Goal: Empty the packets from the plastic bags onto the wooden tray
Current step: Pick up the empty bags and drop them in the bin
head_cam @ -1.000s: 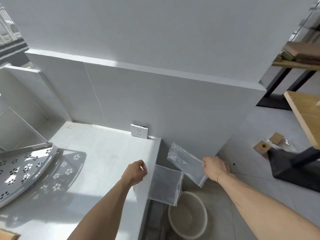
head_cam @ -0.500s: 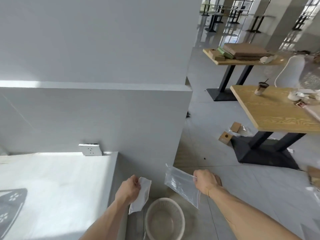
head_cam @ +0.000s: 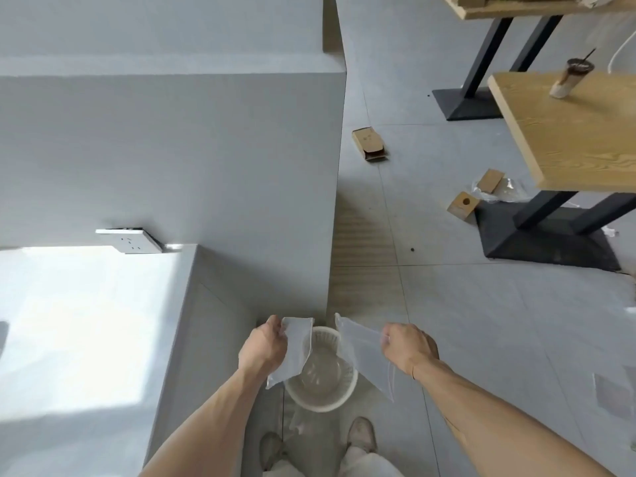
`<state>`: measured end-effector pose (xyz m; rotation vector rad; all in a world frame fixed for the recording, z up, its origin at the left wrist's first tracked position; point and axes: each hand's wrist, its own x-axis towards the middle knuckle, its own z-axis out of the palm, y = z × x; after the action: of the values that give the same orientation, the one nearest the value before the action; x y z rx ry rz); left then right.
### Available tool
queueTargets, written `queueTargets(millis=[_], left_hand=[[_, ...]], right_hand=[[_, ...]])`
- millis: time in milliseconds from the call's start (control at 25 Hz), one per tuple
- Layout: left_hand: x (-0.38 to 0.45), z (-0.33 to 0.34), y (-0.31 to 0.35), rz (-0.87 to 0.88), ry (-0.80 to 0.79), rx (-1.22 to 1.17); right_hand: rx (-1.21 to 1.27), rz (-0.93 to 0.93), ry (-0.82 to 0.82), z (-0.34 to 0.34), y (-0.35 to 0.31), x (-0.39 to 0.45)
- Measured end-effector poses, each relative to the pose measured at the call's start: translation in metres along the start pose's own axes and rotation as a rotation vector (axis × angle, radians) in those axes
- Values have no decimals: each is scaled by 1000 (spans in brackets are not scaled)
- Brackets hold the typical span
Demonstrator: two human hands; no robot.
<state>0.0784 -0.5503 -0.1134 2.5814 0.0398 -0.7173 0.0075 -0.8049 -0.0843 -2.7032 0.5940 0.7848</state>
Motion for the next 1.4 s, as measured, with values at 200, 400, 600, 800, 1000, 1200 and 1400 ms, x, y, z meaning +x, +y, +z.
queueTargets(millis=[200, 400, 600, 800, 1000, 1200, 1400], left_hand=[[24, 58, -30, -72, -96, 63], [70, 136, -79, -107, -184, 52], [128, 221, -125, -152, -201, 0], [189, 305, -160, -257, -249, -83], [231, 375, -187, -307, -283, -149], [260, 417, -207, -358, -322, -252], [266, 427, -216, -382, -395, -227]], right_hand=[[46, 32, -88, 71, 1, 37], [14, 22, -100, 163, 0, 91], [22, 21, -101, 255, 3, 158], [79, 66, -134, 342, 1, 223], [77, 52, -180, 403, 0, 279], [60, 30, -257, 438, -1, 309], [16, 17, -332, 441, 3, 312]])
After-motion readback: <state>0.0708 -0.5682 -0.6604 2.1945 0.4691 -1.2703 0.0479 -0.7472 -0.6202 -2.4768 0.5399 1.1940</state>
